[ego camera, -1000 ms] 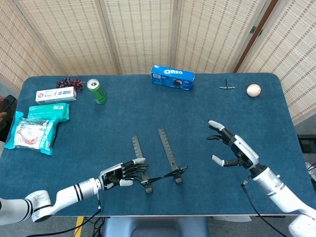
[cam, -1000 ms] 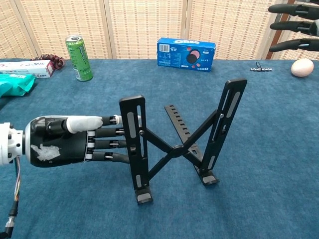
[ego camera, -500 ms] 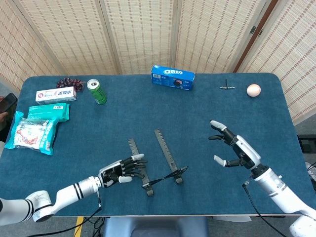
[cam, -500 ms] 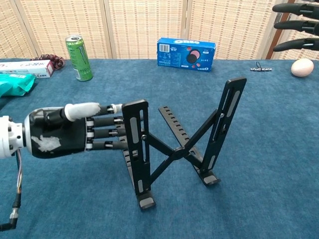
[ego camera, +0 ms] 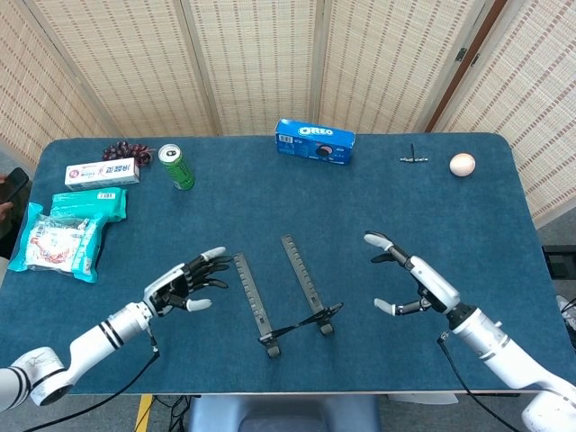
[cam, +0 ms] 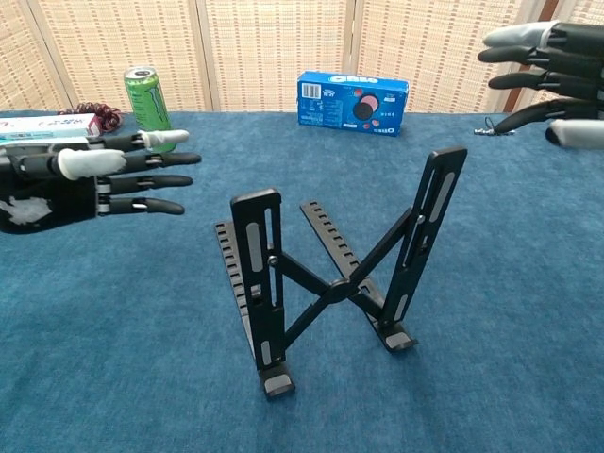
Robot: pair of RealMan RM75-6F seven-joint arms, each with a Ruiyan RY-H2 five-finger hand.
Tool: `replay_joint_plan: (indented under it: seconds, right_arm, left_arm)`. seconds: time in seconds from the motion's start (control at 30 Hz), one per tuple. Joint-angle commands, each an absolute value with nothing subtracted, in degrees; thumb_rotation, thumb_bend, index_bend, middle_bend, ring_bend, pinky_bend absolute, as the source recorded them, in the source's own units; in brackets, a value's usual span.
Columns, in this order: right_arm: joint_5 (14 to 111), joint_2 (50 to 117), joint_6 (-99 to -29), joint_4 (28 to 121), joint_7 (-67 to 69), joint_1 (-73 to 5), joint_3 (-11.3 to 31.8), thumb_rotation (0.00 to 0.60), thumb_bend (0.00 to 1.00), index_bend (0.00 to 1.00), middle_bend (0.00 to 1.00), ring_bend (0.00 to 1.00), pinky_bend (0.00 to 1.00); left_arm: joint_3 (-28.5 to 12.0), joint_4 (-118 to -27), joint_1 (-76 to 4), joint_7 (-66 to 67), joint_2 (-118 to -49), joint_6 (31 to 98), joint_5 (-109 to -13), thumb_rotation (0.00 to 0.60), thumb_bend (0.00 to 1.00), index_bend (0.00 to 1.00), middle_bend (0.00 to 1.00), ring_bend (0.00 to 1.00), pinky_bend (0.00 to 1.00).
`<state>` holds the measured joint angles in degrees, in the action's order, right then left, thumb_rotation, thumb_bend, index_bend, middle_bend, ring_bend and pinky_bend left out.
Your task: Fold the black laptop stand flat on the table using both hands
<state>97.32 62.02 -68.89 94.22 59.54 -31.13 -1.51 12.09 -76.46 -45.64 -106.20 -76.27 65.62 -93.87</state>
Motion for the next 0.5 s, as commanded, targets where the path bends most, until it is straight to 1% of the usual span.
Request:
replay_joint_plan:
  seconds: [0.03, 0.33, 0.5]
  right_arm:
    - [95.6, 63.3, -66.2, 95.3, 54.9, -32.2, -0.8, 0.600, 0.10, 0.00, 0.00, 0.00, 0.21]
    - [93.5, 66.7, -63.0, 96.8, 43.0, -33.5, 0.4, 0.600, 0.01, 0.00, 0.00, 0.00, 0.21]
    - [92.5, 68.8, -61.7, 97.1, 37.5, -34.0, 0.7, 0.600, 0.00, 0.00, 0.00, 0.00, 0.21]
  left_arm:
    - [11.4, -77.2, -43.8, -103.3, -74.3, 66.8, -93.0, 0.600, 0.15, 0.00, 0.11, 0.08, 0.20]
    - [8.9, -77.9, -39.6, -86.7, -72.0, 69.5, -90.9, 0.600, 0.15, 0.01, 0.11, 0.08, 0.20]
    - [7.5, -77.0, -38.3, -76.7, -72.1, 68.8, -89.4, 0.600, 0.15, 0.01, 0.12, 0.08, 0.19]
